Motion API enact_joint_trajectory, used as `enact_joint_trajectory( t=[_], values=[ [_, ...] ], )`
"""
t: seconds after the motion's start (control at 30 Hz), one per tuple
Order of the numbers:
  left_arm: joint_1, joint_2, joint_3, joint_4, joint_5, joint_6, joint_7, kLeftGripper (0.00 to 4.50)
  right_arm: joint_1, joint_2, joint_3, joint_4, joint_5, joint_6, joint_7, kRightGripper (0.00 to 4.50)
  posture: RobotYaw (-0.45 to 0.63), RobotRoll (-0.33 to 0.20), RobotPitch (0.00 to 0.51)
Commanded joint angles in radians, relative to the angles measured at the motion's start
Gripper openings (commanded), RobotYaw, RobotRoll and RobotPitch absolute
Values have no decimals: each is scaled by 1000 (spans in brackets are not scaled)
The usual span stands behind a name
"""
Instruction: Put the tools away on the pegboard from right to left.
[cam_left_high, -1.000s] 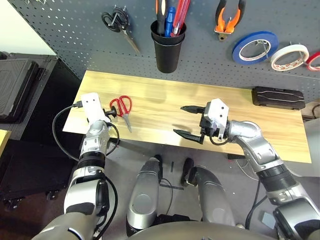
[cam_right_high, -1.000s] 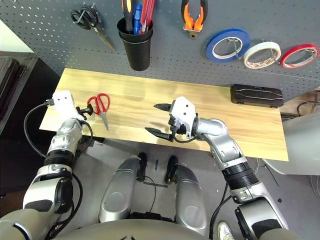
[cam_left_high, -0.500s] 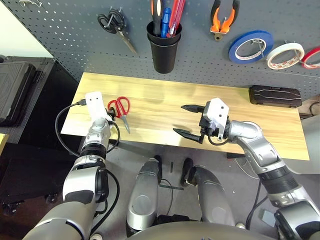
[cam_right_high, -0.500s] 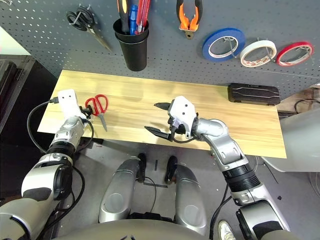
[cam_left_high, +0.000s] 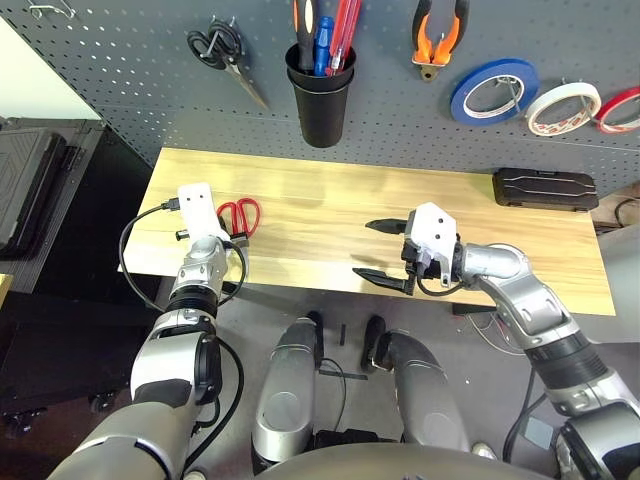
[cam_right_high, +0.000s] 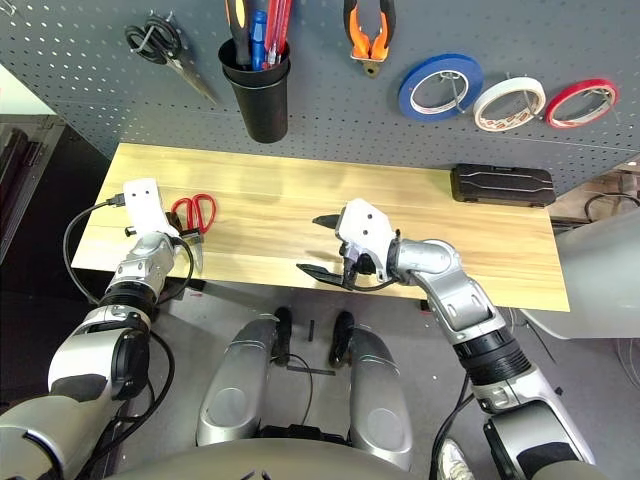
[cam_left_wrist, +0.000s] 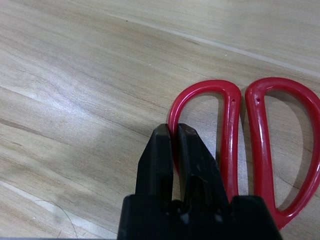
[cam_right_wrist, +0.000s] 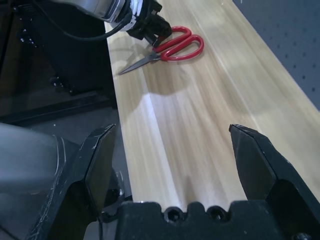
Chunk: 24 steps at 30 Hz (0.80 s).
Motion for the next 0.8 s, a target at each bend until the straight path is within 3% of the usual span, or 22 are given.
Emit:
enact_joint_trajectory(
  t=[0.03,0.37,0.53,0.8],
  values=[
    [37,-15,14,-24,-15,10,8,10,11,-7,11,24,-10,1,7,4500,190,0,306],
    [152,-59,67,-402,-93,105,23,10,-22,23,-12,91,2,-64,2,4500,232,0,283],
    [239,-88,80,-648,-133,129,15,10,-26,55,-85,121,74,-165,11,4500,257,0,271],
    [295,-84,110,-888,-200,171,-6,10,-49,71,-214,82,246,-173,47,4500,277,0,249]
  ],
)
